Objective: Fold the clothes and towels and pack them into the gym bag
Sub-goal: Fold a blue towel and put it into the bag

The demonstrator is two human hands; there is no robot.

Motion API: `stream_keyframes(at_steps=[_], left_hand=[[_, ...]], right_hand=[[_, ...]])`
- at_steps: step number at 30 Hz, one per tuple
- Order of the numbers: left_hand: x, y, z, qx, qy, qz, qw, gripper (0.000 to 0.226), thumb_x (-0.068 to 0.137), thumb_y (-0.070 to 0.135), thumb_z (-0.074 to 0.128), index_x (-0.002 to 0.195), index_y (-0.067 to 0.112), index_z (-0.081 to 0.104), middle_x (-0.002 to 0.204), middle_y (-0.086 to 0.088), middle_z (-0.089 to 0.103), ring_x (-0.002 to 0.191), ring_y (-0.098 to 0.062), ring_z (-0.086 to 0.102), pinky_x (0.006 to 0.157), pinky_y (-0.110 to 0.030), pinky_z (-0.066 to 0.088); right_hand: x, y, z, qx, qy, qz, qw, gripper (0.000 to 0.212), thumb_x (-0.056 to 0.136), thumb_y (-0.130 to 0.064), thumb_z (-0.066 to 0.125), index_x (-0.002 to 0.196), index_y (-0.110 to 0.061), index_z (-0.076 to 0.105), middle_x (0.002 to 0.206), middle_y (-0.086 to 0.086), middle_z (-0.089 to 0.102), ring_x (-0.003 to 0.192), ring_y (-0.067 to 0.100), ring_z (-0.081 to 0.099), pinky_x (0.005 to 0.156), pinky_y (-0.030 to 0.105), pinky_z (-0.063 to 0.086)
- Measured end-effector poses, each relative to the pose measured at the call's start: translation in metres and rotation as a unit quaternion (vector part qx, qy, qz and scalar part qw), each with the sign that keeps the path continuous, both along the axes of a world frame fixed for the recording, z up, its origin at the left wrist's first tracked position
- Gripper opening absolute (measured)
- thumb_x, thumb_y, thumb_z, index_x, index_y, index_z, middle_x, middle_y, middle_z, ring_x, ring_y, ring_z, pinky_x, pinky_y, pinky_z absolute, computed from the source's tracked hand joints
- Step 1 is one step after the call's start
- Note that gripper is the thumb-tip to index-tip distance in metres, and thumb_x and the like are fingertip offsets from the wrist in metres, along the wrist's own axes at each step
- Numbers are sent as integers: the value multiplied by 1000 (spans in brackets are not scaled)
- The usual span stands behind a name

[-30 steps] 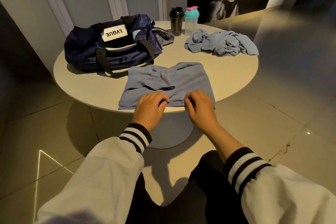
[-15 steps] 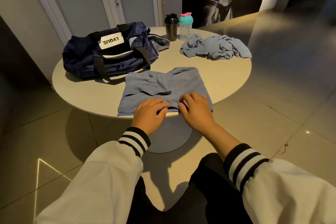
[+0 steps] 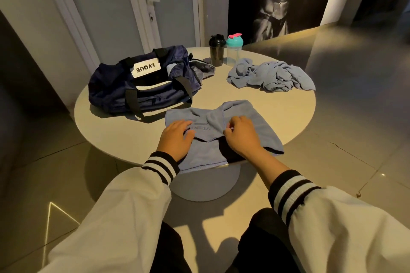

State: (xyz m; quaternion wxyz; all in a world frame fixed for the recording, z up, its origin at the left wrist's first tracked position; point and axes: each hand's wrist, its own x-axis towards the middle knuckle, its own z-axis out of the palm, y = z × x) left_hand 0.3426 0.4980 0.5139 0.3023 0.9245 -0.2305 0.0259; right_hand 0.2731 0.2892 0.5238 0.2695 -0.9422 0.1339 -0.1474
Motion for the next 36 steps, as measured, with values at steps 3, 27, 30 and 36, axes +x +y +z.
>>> stream_keyframes(at_steps=[3,27,30,36], left_hand=[[15,6,6,74,36,-9,997,33,106,42,33,102,27,61,117,-6,66,109,-29,58,90,-37,45],[116,-89,20,166,-56,-72,982,27,102,32,45,121,24,63,127,-3,63,116,-26,55,106,-42,38],[119,-119,14,83,29,-146,985,31,103,21,47,132,18,60,136,-5,60,125,-28,52,108,-40,40],[127,-138,3,135,53,-176,974,21,99,20,51,108,14,68,115,-8,66,106,-30,57,96,-40,46]], right_hand=[[22,10,3,58,-6,34,998,25,101,-32,46,117,-15,54,116,15,54,108,35,49,90,48,46],[88,-52,-2,-71,21,-79,994,26,95,-21,42,105,-27,66,76,-4,56,80,23,46,93,48,27],[92,-51,-10,-98,4,-88,991,23,94,-16,43,101,-25,64,71,-5,52,77,24,46,78,40,23],[97,-69,-26,-53,46,-77,995,39,101,-31,37,137,-27,50,130,2,58,119,27,48,90,44,33]])
